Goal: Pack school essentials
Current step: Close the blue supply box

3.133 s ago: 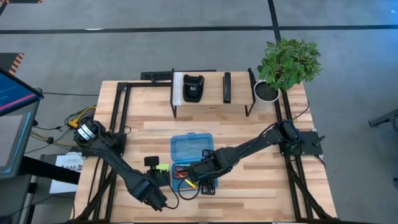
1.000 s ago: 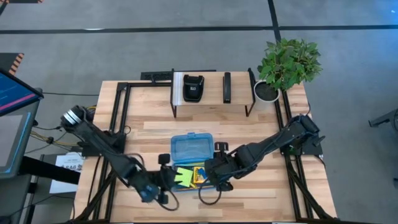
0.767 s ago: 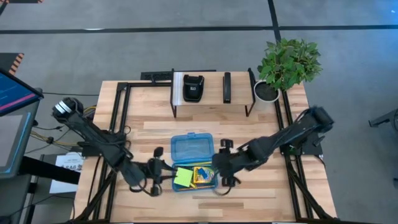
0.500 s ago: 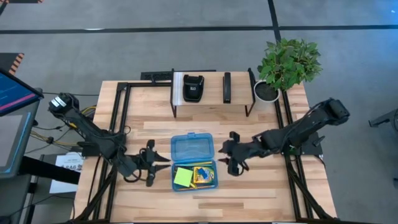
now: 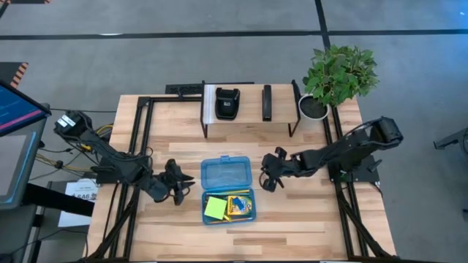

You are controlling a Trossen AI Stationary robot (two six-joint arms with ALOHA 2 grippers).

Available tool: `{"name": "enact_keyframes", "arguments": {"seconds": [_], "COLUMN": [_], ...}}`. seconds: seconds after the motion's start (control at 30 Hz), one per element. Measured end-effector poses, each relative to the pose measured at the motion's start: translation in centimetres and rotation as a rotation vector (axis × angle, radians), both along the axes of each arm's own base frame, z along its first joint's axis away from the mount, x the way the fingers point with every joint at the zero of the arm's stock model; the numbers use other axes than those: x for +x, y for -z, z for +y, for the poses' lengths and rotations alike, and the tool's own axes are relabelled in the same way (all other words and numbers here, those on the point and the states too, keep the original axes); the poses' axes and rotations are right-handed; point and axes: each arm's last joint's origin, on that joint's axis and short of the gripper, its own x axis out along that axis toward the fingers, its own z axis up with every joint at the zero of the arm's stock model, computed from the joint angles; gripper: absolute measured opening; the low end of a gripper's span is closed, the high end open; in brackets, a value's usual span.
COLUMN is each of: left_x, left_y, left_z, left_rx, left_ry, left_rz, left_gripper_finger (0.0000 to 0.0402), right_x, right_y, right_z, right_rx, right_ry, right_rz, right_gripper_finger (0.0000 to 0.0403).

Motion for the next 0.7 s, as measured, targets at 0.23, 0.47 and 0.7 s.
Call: {"name": "enact_keyframes", "arguments": {"seconds": [0.23,0.47,0.7], "left_x": [-0.3,-0.4,0.0], "left_y": [1.7,2.7,2.8], "left_z": [1.9,3.7,5.2], "left_rx": [-0.064,-0.081,-0.07], "left_ry": [-0.076,-0.147,-0.202], "left_rz": [0.071,0.12,0.132], "left_gripper_finger": [0.0075,0.0068,0.0006], "right_x": [1.2,2.3,3.0], "right_y": [2.3,3.5,3.5], "right_z": [-1.0,-2.2,-2.9], "right_rx": [0.03,0.09,0.104], "right_ry": [0.021,0.043,0.063], "right_rz": [0.033,0.041,0.042], "right_gripper_finger": [0.0019,0.0009,0.0015]}}
